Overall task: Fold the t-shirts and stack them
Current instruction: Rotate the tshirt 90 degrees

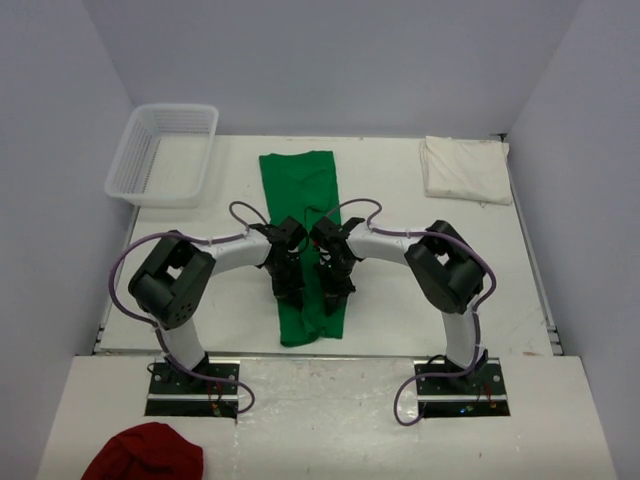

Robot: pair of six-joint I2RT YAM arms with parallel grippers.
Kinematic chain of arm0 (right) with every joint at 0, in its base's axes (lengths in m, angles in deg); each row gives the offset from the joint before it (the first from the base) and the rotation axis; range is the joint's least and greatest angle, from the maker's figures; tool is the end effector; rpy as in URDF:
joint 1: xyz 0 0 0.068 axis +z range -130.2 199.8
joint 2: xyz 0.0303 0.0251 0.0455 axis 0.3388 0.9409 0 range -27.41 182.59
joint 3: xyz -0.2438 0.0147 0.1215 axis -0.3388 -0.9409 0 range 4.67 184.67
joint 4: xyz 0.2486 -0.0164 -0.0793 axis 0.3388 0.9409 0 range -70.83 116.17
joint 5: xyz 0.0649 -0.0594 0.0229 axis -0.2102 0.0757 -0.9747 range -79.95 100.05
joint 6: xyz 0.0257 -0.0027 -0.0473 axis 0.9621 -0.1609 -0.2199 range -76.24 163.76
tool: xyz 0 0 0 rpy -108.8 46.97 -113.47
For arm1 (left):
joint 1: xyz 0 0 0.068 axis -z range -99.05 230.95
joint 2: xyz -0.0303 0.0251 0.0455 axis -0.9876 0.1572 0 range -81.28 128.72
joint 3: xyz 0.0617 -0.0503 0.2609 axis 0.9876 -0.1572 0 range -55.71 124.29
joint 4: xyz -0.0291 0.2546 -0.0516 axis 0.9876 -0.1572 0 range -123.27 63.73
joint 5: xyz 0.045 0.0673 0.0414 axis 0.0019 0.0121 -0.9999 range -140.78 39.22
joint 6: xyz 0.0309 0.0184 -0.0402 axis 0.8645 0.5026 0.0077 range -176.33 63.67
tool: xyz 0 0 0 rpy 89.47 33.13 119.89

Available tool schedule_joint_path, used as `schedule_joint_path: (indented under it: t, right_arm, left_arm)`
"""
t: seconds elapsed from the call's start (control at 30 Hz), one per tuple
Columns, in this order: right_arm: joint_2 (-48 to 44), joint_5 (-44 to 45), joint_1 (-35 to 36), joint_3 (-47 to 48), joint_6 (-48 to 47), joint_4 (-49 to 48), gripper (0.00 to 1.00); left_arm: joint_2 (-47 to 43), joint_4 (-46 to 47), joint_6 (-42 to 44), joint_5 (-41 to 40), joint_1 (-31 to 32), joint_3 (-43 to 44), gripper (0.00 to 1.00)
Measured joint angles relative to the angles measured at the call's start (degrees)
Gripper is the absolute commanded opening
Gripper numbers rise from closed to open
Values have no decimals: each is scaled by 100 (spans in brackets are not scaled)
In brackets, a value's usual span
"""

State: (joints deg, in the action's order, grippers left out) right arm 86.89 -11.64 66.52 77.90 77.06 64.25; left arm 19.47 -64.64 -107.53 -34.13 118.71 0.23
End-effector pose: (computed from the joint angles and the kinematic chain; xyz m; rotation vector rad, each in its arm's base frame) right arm 0.2372 0.2710 0.1315 0.3584 -2.8869 -0.4898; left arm 0.2295 -0.1907 0.1353 0.3243 -2.9735 0.4370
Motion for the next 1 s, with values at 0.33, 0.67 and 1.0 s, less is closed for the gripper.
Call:
schedule_joint_path:
  t: [0.33,0.67,1.0]
  right_arm:
    - [291,11,-579,487,-146,81,0]
    - [411,11,-796,688,-437,153,0]
    - [-72,-57,-793,7,-662,-348,15]
  left_arm:
    - [520,-72,435,-83,-750,758,0]
    - [767,-184,734,-127,-1029,1132,0]
    - [407,-33,774,-256,-992,745,0]
